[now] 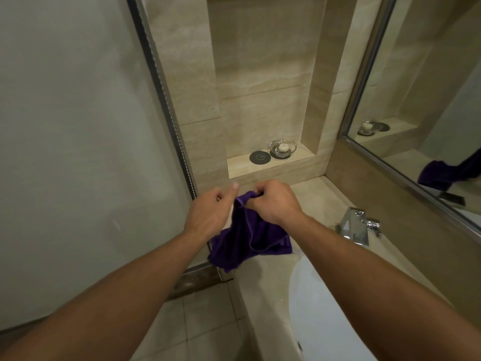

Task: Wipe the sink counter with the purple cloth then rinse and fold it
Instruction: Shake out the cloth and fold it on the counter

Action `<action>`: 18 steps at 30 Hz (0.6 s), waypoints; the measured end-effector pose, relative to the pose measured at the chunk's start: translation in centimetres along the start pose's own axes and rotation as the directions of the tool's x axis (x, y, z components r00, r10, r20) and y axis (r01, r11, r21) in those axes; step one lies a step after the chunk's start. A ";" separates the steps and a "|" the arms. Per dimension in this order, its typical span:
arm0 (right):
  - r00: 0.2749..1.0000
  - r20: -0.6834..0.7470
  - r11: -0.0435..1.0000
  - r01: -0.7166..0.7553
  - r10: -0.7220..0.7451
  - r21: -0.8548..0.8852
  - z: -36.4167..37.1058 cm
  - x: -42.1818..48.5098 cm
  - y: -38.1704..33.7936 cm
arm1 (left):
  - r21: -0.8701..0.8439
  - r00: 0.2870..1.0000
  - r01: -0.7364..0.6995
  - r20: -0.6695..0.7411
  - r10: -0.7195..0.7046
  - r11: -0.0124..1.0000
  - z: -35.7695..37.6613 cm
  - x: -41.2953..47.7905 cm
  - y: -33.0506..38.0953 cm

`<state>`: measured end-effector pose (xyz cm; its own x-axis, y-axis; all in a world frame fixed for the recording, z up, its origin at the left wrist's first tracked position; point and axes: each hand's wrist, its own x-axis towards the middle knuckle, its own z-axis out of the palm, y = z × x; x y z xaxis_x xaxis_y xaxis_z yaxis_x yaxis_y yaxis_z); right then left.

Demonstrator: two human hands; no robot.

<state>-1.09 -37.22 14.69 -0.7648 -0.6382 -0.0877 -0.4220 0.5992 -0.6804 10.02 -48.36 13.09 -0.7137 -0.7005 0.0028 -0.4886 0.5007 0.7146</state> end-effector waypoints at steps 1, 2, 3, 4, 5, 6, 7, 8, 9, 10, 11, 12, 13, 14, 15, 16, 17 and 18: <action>1.000 -0.003 1.000 0.004 -0.004 0.000 0.1 0.0 0.0 | -0.034 0.998 -0.019 0.062 0.021 0.999 0.1 -0.3 0.2; 1.000 -0.007 1.000 0.006 -0.006 0.005 0.2 0.0 -0.1 | -0.056 0.994 -0.025 0.104 0.030 0.998 0.2 -0.4 0.3; 1.000 -0.007 1.000 0.002 -0.002 0.019 0.3 -0.1 0.0 | -0.084 0.992 -0.023 0.120 0.033 0.996 0.3 -0.4 0.3; 1.000 -0.004 0.999 -0.006 0.006 0.042 0.3 -0.1 0.0 | -0.125 0.992 -0.010 0.126 0.026 0.992 0.4 -0.3 0.2; 1.000 -0.003 0.997 -0.014 0.014 0.073 0.2 -0.2 0.1 | -0.180 0.990 0.000 0.136 0.025 0.984 0.4 -0.1 0.1; 1.000 -0.004 0.995 -0.024 0.024 0.102 0.0 -0.2 0.1 | -0.236 0.987 0.012 0.156 0.026 0.972 0.5 0.0 0.0; 0.999 -0.004 0.992 -0.033 0.034 0.123 -0.2 -0.2 0.1 | -0.289 0.983 0.025 0.182 0.029 0.957 0.5 0.0 0.1; 0.999 -0.003 0.990 -0.040 0.040 0.137 -0.4 -0.2 0.1 | -0.335 0.979 0.044 0.202 0.027 0.941 0.5 -0.1 0.1; 0.999 0.003 0.988 -0.041 0.040 0.149 -0.6 -0.2 0.1 | -0.383 0.979 0.067 0.205 0.014 0.921 0.5 -0.1 0.2; 0.999 0.013 0.986 -0.040 0.038 0.161 -0.7 -0.3 0.1 | -0.433 0.980 0.087 0.197 0.000 0.897 0.5 -0.1 0.2; 0.999 0.023 0.985 -0.034 0.031 0.169 -0.8 -0.4 0.1 | -0.474 0.983 0.095 0.186 -0.006 0.876 0.4 -0.1 0.4; 0.999 0.026 0.985 -0.025 0.021 0.170 -0.8 -0.4 0.1 | -0.497 0.985 0.090 0.174 -0.002 0.863 0.5 -0.1 0.6; 1.000 0.020 0.986 -0.010 0.007 0.164 -0.9 -0.5 0.1 | -0.505 0.986 0.075 0.165 0.010 0.860 0.5 -0.2 0.8; 1.000 0.011 0.987 0.002 -0.004 0.159 -1.0 -0.5 0.2 | -0.501 0.987 0.062 0.157 0.020 0.863 0.6 -0.2 1.0; 1.000 0.013 0.986 0.006 -0.008 0.164 -1.0 -0.6 0.3 | -0.498 0.988 0.057 0.150 0.021 0.865 0.6 -0.2 1.2; 1.000 0.028 0.985 0.003 -0.008 0.174 -1.2 -0.6 0.4 | -0.497 0.989 0.068 0.151 0.009 0.865 0.7 -0.2 1.4; 0.998 0.060 0.982 -0.006 -0.005 0.187 -1.4 -0.7 0.5 | -0.493 0.986 0.090 0.164 -0.009 0.865 0.8 -0.1 1.7; 0.995 0.096 0.978 -0.023 0.004 0.207 -1.6 -0.7 0.6 | -0.484 0.980 0.124 0.196 -0.030 0.866 0.8 0.0 1.9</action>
<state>-1.59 -35.64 15.46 -0.7161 -0.6795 -0.1594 -0.2938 0.5006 -0.8143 8.70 -46.99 13.84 -0.7829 -0.6023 -0.1560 -0.2687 0.1012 0.9579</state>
